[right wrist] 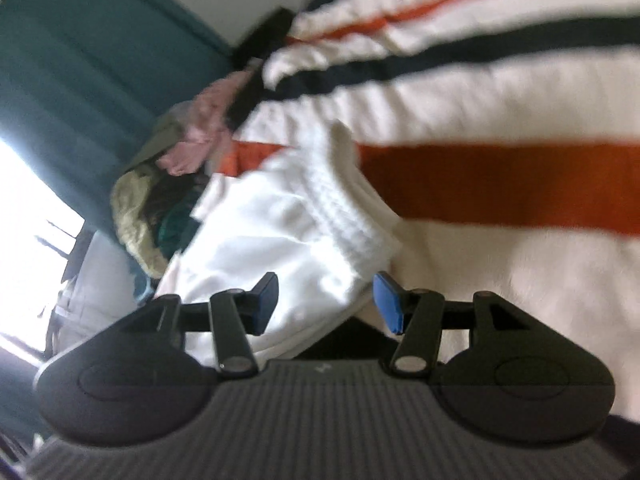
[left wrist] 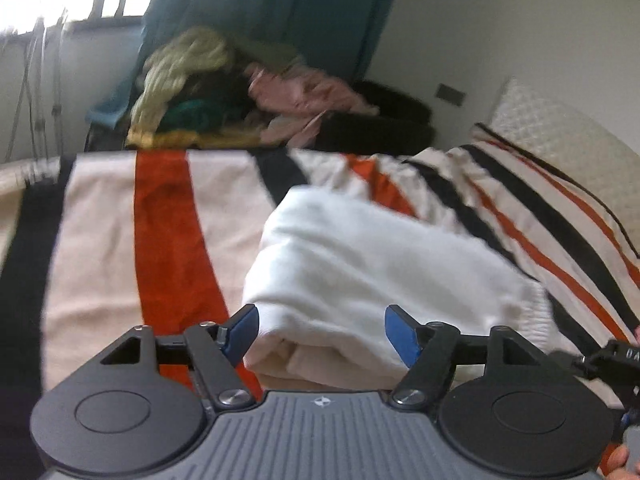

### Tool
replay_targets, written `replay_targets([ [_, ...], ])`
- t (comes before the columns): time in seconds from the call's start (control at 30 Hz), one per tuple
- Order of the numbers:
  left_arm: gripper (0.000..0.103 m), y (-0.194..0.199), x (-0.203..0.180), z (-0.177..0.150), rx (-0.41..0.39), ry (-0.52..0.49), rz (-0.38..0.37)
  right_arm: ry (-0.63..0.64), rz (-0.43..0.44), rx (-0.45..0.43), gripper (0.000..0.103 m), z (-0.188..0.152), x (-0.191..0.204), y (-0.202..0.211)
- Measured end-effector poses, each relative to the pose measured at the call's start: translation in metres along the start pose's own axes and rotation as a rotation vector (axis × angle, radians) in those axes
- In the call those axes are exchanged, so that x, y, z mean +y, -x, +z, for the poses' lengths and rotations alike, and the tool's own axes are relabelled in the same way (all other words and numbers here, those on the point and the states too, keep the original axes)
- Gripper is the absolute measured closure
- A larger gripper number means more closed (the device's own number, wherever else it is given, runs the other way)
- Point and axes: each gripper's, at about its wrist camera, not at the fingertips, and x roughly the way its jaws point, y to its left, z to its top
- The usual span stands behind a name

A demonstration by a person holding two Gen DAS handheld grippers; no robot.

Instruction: Fold clothes

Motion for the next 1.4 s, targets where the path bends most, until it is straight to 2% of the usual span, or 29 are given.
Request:
replay_targets([
  [0.13, 0.020, 0.065, -0.025, 0.012, -0.079, -0.052, -0.006, 0.161, 0.056, -0.031, 0.046, 0.005, 0.031, 0.054],
  [0.2, 0.013, 0.094, -0.038, 0.018, -0.110, -0.066, -0.017, 0.239, 0.071, -0.058, 0.041, 0.011, 0.046, 0.079],
  [0.27, 0.004, 0.125, -0.050, 0.020, -0.139, -0.088, -0.002, 0.302, 0.087, -0.107, 0.013, 0.012, 0.058, 0.107],
  [0.37, 0.000, 0.170, -0.064, 0.019, -0.179, -0.119, 0.049, 0.404, 0.083, -0.171, 0.000, 0.009, 0.075, 0.146],
  [0.43, 0.000, 0.190, -0.069, 0.014, -0.196, -0.138, 0.064, 0.470, 0.094, -0.179, 0.000, 0.004, 0.083, 0.165],
  [0.6, 0.000, 0.242, -0.079, 0.002, -0.238, -0.184, 0.101, 0.543, 0.122, -0.209, 0.000, -0.012, 0.090, 0.200],
  [0.87, 0.000, 0.311, -0.065, -0.032, -0.320, -0.111, 0.099, 0.623, 0.154, -0.251, 0.000, -0.055, 0.075, 0.220],
  [1.0, 0.000, 0.329, -0.061, -0.045, -0.360, -0.118, 0.114, 0.668, 0.150, -0.284, 0.000, -0.076, 0.074, 0.211],
  [1.13, 0.000, 0.325, -0.058, -0.061, -0.372, -0.141, 0.126, 0.696, 0.148, -0.294, 0.000, -0.090, 0.070, 0.198],
  [1.4, 0.000, 0.286, -0.042, -0.096, -0.305, -0.138, 0.161, 0.732, 0.135, -0.324, 0.000, -0.109, 0.049, 0.172],
])
